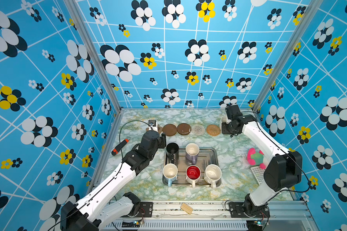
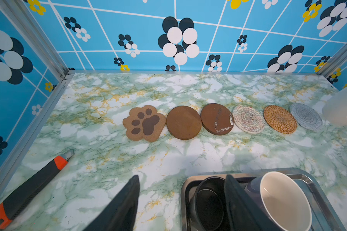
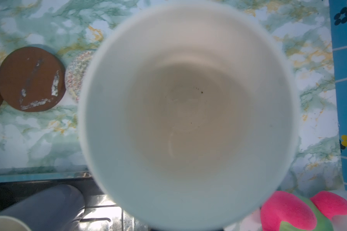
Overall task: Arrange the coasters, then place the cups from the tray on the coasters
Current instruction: 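Lift the white mug with the right gripper and carry it toward the grey woven coaster, then lower the white mug onto the grey woven coaster with the right gripper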
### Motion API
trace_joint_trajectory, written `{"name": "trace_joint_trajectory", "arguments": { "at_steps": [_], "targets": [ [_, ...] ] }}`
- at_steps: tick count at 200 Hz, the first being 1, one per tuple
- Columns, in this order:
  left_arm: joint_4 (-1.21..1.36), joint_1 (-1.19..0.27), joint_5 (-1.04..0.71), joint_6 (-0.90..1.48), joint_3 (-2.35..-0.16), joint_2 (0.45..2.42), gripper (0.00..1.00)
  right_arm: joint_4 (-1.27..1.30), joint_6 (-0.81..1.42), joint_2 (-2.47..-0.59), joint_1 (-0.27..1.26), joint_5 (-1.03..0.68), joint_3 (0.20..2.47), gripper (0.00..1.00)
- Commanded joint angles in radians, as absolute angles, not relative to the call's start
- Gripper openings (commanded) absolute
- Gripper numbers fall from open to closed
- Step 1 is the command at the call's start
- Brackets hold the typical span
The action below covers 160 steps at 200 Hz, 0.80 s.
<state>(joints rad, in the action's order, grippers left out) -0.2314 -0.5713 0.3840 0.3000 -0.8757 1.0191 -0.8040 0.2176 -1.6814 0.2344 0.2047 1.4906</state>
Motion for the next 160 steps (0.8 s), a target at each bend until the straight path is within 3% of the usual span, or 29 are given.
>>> {"name": "trace_joint_trajectory", "arguments": {
  "at_steps": [1,160],
  "targets": [
    [-0.203,-0.553,0.364,0.314,-0.861,1.015,0.68,-0.758,0.194,-1.722,0.200,0.225,1.561,0.00],
    [-0.155,-0.467,0.314,0.368,-0.838,1.071,0.66,-0.701,0.172,-1.963,0.063,0.170,1.697,0.00]
  ]
}}
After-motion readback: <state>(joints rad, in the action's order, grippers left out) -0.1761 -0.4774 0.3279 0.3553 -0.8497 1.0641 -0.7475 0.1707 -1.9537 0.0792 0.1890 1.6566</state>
